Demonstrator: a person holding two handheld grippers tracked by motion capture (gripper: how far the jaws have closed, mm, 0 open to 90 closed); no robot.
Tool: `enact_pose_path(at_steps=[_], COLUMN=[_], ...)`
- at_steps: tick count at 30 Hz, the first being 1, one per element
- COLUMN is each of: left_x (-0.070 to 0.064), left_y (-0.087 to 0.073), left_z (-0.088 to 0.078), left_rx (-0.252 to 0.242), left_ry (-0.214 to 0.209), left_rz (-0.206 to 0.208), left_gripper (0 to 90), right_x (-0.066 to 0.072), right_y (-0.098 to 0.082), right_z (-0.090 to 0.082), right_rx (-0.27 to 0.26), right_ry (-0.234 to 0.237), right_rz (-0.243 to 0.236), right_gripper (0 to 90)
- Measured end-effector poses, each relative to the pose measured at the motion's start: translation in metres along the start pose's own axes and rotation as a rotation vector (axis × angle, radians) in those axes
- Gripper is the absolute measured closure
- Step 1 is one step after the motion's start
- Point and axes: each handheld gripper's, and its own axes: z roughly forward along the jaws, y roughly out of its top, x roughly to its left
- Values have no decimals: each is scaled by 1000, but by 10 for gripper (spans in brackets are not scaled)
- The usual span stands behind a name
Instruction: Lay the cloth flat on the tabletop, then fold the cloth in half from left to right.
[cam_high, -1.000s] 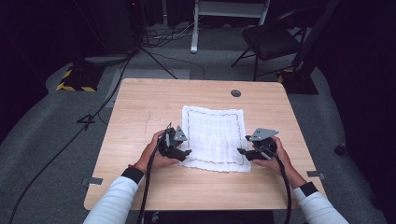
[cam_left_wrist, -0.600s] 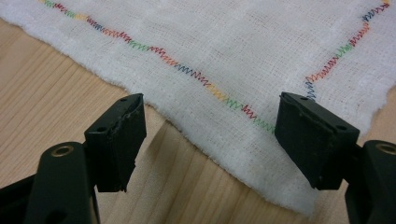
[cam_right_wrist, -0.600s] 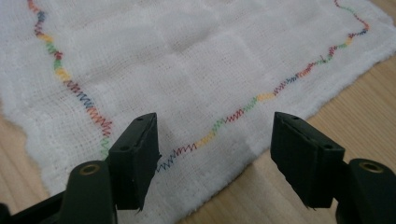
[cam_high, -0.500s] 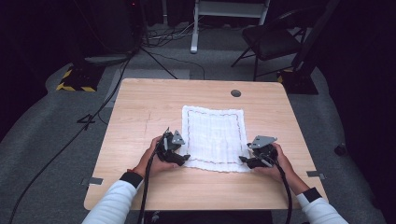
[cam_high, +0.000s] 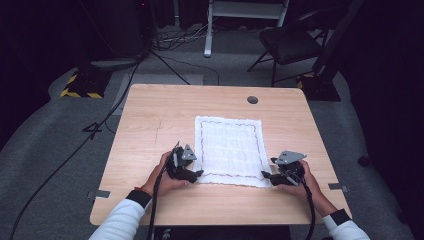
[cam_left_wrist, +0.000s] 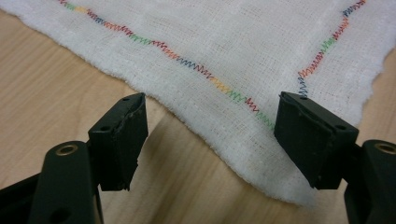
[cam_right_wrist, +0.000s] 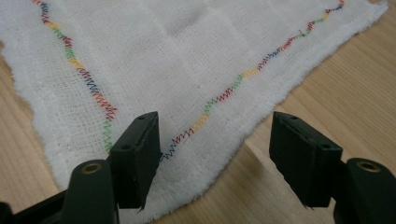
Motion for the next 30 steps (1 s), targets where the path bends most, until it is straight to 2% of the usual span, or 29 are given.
enact_pose_path(at_steps=[7,11,13,14,17,19,22,23,25,26,27,28,29,30], left_x=[-9,-20,-26,-31,-31,-23,-17,-9,-5,4,4,12,12,23], left_y=[-3,-6,-6,-5,-3,-1,1,4,5,8,8,11,11,15], left_z=[-2,-5,-7,-10,-14,-23,-27,-29,-30,-31,-31,-31,-31,-30], left_rx=[-2,2,14,17,8,-40,-48,-55,-63,-74,-74,-82,-82,-91], left_ry=[-32,-54,-71,-65,-64,-63,-46,-25,-21,-12,-12,21,21,23], left_rz=[11,14,31,62,68,36,36,23,16,-3,-3,-1,-1,-24], left_gripper=[261,261,260,255,244,243,236,236,229,229,229,229,229,229], right_x=[2,5,6,8,10,10,12,13,17,20,24,27,27,35], right_y=[-7,-12,-16,-18,-17,-15,-7,-3,6,11,16,21,21,31], right_z=[-6,-12,-16,-18,-21,-22,-25,-25,-24,-22,-20,-18,-18,-11], right_rx=[-2,-1,-2,-5,12,7,-28,-36,-51,-55,-58,-64,-64,-76], right_ry=[-7,-2,3,-2,-9,-5,16,17,33,42,50,66,66,79], right_rz=[19,27,35,29,15,4,14,4,-16,-26,-39,-51,-51,-80], right_gripper=[342,342,342,342,335,325,326,326,329,329,332,345,345,359])
